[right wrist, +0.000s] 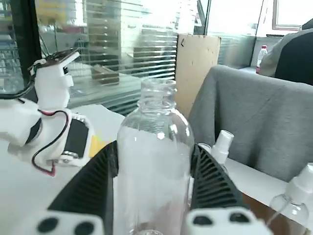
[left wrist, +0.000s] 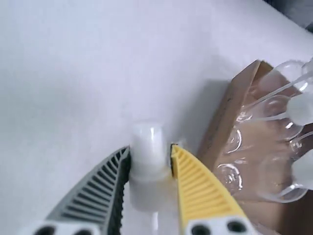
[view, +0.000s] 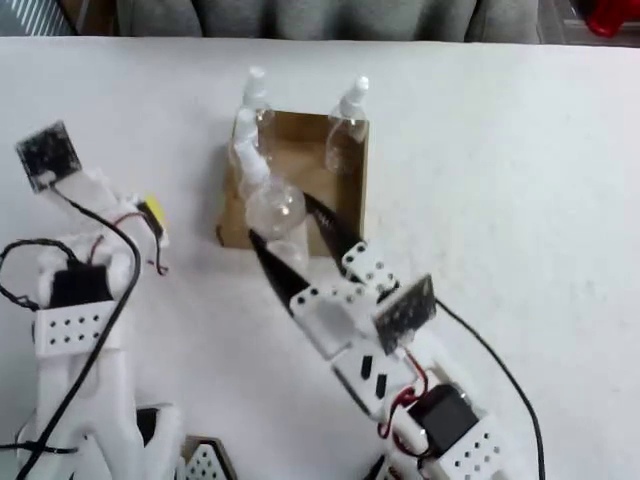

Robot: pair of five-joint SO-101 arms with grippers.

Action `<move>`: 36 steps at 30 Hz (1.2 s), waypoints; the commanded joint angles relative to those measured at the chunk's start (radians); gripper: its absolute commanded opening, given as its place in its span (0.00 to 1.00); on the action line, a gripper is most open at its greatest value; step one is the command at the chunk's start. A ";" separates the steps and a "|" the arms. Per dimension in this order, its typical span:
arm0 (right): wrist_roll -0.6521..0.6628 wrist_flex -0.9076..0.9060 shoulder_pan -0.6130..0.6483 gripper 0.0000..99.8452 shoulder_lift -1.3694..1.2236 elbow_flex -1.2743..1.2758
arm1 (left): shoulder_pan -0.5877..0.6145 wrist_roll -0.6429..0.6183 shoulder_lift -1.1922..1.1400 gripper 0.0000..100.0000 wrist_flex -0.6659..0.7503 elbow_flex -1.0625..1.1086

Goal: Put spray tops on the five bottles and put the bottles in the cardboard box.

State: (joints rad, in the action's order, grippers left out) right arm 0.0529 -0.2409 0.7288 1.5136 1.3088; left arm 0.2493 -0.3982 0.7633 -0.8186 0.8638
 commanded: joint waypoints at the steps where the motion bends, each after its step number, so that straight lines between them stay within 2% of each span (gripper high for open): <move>1: -0.018 0.050 0.056 0.02 0.125 0.063 | 0.010 0.015 0.039 0.02 -0.069 -0.249; 9: -0.018 0.050 0.114 0.02 0.255 0.181 | 0.008 0.018 0.039 0.02 -0.057 -0.466; 14: -0.018 0.058 0.159 0.02 0.285 0.262 | 0.007 0.017 0.044 0.02 0.052 -0.575; 20: -0.018 0.051 0.183 0.02 0.285 0.308 | -0.025 0.015 0.209 0.02 0.052 -0.664; 26: -0.018 0.056 0.185 0.02 0.285 0.342 | -0.142 0.015 0.438 0.02 0.040 -0.611; 31: -0.018 0.051 0.188 0.02 0.285 0.345 | -0.200 0.015 0.593 0.02 0.023 -0.439; 36: -0.017 0.056 0.189 0.02 0.286 0.371 | -0.266 0.015 0.662 0.02 0.123 -0.318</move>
State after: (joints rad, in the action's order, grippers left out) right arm 0.0437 -0.2056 0.9114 1.7868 1.6586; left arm 0.0514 -0.3905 1.3940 -0.8032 0.4895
